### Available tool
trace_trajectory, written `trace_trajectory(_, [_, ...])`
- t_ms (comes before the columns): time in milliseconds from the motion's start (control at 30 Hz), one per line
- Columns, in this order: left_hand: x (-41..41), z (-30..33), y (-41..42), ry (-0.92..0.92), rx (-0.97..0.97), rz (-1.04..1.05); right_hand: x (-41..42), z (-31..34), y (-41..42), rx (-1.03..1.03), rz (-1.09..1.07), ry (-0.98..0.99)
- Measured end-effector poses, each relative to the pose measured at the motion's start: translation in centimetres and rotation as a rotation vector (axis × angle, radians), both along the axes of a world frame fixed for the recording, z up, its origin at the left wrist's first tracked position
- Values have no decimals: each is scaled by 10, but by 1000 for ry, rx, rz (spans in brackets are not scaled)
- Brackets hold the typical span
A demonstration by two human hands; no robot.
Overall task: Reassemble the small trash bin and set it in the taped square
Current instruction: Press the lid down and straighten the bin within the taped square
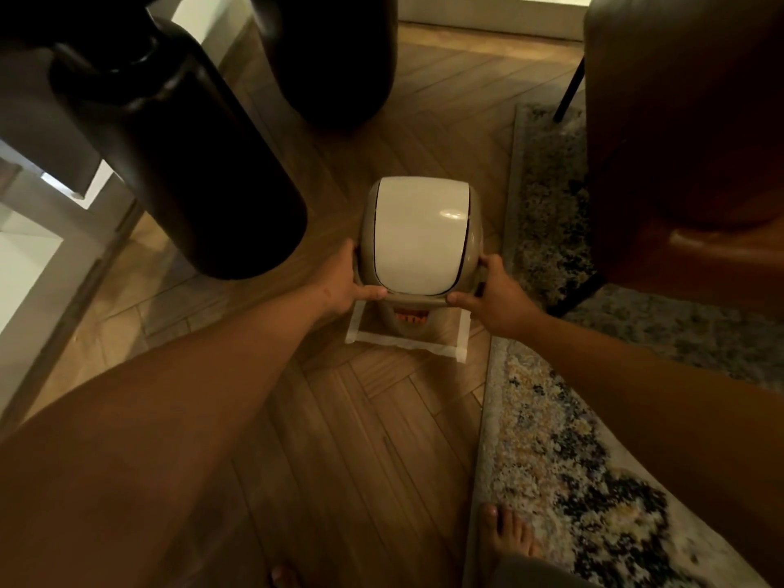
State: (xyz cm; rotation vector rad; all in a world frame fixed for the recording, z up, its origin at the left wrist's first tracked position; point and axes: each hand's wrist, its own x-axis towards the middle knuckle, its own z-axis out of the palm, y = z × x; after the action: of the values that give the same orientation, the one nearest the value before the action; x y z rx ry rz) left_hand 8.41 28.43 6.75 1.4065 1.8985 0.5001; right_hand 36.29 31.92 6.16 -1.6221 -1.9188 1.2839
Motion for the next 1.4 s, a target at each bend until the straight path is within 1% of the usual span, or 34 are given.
trace_trajectory(67, [1, 0, 1, -9, 1, 3, 0, 1, 1, -8, 13, -19])
trace_trajectory(200, [3, 1, 13, -35, 10, 25, -8, 2, 10, -13, -29, -2])
trace_trajectory(367, [0, 9, 41, -25, 31, -29, -16, 4, 31, 2, -30, -33])
trace_trajectory(500, [-6, 10, 52, 28, 6, -34, -17, 2, 40, 6, -31, -28])
trace_trajectory(733, [-9, 9, 49, -14, -61, -22, -16, 4, 36, 35, -58, 9])
trace_trajectory(833, [-11, 10, 45, -19, -61, -16, -13, 2, 34, 46, -72, 50])
trace_trajectory(933, [-14, 11, 41, -50, -94, -39, -10, -2, 31, 51, -87, 79])
trace_trajectory(1033, [-15, 10, 40, -88, -85, -45, -10, -4, 29, 53, -88, 99])
trace_trajectory(1200, [-9, 13, 37, -7, -41, -46, -9, -2, 28, 64, -59, 84])
trace_trajectory(1400, [-5, 18, 37, -6, -23, -115, -9, 0, 22, 63, -70, 94])
